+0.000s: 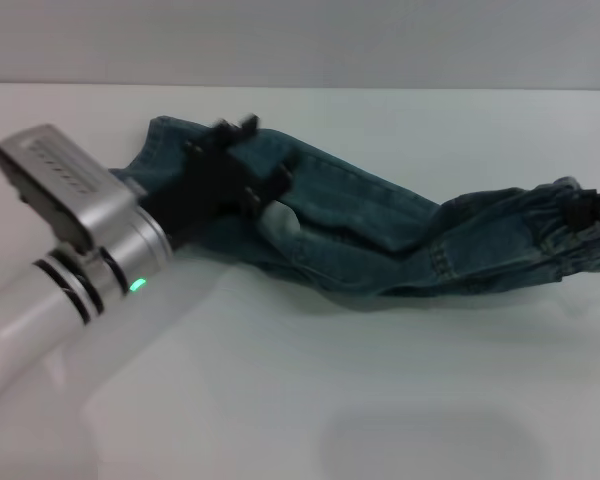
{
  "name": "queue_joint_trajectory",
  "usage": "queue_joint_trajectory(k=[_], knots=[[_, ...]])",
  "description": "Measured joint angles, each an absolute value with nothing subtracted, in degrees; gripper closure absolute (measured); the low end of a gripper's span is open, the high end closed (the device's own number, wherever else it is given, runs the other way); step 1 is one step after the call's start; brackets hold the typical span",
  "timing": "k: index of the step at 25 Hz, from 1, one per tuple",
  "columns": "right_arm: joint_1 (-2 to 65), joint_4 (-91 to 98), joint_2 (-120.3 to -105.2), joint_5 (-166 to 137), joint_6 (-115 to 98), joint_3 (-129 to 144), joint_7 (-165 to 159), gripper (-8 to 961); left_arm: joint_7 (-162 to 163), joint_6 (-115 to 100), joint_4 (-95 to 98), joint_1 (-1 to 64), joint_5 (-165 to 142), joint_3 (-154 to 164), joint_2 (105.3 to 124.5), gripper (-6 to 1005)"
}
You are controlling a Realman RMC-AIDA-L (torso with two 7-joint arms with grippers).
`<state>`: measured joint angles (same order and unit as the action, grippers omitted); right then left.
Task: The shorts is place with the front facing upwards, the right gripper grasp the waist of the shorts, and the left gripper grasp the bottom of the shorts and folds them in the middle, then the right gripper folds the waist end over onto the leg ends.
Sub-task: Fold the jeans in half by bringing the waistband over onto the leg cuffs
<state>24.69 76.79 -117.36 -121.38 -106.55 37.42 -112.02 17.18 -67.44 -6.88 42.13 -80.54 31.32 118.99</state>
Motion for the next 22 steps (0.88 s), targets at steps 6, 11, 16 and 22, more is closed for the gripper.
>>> queue_joint_trajectory(k=[6,11,16,22], knots=[[24.75,77.19,-116.81,-118.53,-110.40,34.49,-111.95,935,16.33,-63.87,-8.86,43.54,-85.47,31.82,119.12,382],[25.08,76.96,-115.99,-114.53,-114.92,32.70,-111.89,935,15.09,-61.48,-10.04,43.76,-87.51,31.69,119.11,382],[25.36,77.18,-115.61,-112.05,-117.72,31.29,-111.98,936,12.19,-59.50,-11.92,44.05,-87.64,31.07,119.09,382],[25.80,76.99,-115.44,-111.66,-117.71,29.61,-112.17,936,10.27,-58.77,-14.54,44.00,-89.18,30.76,119.08,382]])
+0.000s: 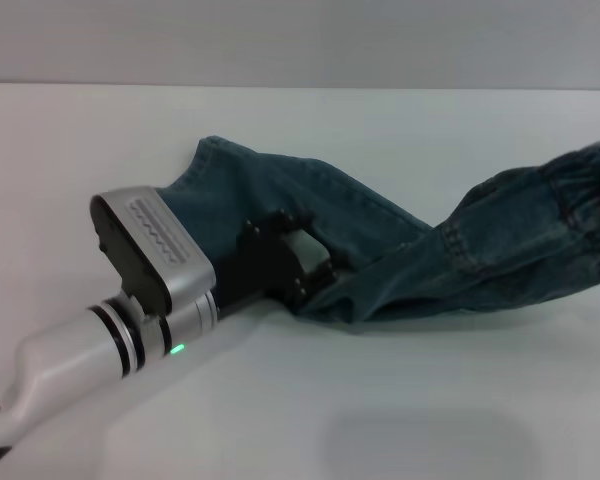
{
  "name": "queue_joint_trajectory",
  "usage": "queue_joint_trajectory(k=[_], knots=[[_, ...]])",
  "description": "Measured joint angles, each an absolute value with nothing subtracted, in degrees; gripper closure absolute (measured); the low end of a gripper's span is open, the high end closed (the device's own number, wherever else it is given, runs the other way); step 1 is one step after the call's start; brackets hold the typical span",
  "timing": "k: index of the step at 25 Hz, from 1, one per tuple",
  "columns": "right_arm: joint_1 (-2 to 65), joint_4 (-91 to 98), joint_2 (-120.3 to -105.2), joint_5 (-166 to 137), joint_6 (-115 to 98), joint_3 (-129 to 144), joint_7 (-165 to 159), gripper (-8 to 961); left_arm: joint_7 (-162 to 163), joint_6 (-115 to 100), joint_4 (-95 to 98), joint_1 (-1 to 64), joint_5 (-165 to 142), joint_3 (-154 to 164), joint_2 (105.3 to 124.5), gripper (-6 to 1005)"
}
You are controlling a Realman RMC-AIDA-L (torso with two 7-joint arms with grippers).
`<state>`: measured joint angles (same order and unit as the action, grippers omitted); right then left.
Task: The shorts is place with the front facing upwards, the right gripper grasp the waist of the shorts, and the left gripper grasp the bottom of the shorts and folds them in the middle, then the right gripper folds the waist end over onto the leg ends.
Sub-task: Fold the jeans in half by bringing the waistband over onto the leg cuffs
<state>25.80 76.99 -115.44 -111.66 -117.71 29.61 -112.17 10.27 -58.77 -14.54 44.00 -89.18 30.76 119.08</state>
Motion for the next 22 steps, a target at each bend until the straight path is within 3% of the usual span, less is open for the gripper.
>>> queue_joint_trajectory(k=[9,22], knots=[[28.04,72.26,-115.52,-111.59,-112.35,29.13,-111.49,937,10.01,-59.09,-18.54,42.67,-103.05,21.55,119.09,383],[36.42,57.62,-115.99,-112.09,-103.19,35.95,-104.59,938,9.80,-57.95,-24.20,39.26,-122.07,6.51,119.09,383]])
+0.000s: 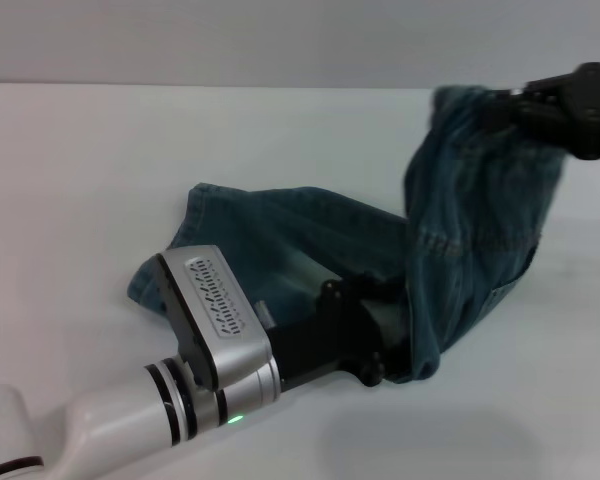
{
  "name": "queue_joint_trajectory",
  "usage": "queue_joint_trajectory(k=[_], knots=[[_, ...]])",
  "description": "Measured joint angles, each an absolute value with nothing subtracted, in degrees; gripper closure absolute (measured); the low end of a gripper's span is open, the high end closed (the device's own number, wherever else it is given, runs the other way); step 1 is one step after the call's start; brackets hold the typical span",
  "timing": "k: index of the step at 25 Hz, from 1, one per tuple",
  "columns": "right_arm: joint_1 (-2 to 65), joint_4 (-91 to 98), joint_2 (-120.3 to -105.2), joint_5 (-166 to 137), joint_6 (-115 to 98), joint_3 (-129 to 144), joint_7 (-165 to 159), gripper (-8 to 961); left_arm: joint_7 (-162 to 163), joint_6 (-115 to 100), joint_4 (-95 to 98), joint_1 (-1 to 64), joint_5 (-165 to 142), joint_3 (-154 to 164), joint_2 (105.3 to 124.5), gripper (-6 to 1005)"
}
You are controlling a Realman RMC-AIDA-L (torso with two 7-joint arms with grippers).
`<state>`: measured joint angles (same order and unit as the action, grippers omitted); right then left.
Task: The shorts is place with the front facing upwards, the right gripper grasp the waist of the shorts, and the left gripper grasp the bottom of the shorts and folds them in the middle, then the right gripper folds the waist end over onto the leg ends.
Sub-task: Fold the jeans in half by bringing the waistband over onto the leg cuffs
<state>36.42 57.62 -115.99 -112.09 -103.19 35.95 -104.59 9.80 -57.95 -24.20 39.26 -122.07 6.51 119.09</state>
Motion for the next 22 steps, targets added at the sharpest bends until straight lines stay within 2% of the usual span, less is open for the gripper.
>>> queue_joint_trajectory(k=[10,22], knots=[[42.22,49.60,-116.49,-111.98,-95.67,43.41,-101.33,938,9.69,-55.69,-26.57,39.20,-124.65,4.92,119.09,383],[45.32,48.18,-117.58,-111.79,-93.02,46.89,-101.12,936,8.32,-55.06,-30.00,38.50,-125.20,4.17,119.09,383]])
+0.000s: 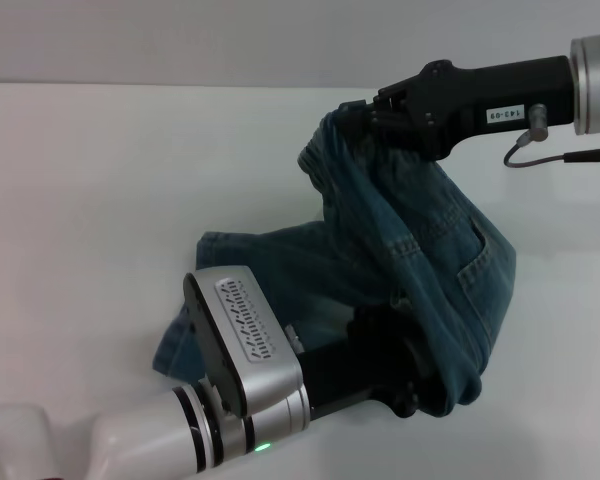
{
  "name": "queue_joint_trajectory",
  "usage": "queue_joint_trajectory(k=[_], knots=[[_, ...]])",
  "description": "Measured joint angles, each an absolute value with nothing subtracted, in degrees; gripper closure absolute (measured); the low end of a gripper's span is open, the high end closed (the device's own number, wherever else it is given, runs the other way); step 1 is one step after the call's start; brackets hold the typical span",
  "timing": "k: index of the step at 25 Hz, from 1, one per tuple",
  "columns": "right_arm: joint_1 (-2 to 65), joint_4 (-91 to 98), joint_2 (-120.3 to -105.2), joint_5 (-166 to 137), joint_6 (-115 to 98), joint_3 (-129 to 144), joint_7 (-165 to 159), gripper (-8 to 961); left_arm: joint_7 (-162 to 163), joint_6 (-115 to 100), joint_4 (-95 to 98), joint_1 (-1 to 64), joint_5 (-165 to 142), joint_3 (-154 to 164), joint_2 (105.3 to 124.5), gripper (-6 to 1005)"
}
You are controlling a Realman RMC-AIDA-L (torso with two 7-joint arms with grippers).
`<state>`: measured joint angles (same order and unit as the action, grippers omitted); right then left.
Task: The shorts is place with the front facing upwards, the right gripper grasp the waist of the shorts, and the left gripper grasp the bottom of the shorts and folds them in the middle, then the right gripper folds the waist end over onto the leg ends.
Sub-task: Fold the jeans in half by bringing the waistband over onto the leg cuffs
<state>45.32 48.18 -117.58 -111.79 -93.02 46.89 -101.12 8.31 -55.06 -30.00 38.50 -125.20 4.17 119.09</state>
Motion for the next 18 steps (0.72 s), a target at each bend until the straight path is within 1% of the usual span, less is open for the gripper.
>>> queue_joint_trajectory(k=[7,11,18], knots=[[45.12,46.99,-117.64,-112.01,-92.87,46.99,-101.13,938,8.05,-55.07,-28.97,37.27,-125.35,1.69,118.81,382],[43.64,46.94,-117.70,-112.17,-92.90,47.02,-101.12,939,8.10,-56.50,-27.34,34.96,-125.33,-1.55,118.20,382],[41.63,46.74,-117.39,-112.66,-93.19,47.05,-101.13,938,8.05,-58.30,-23.55,33.45,-125.32,-3.50,118.16,383]])
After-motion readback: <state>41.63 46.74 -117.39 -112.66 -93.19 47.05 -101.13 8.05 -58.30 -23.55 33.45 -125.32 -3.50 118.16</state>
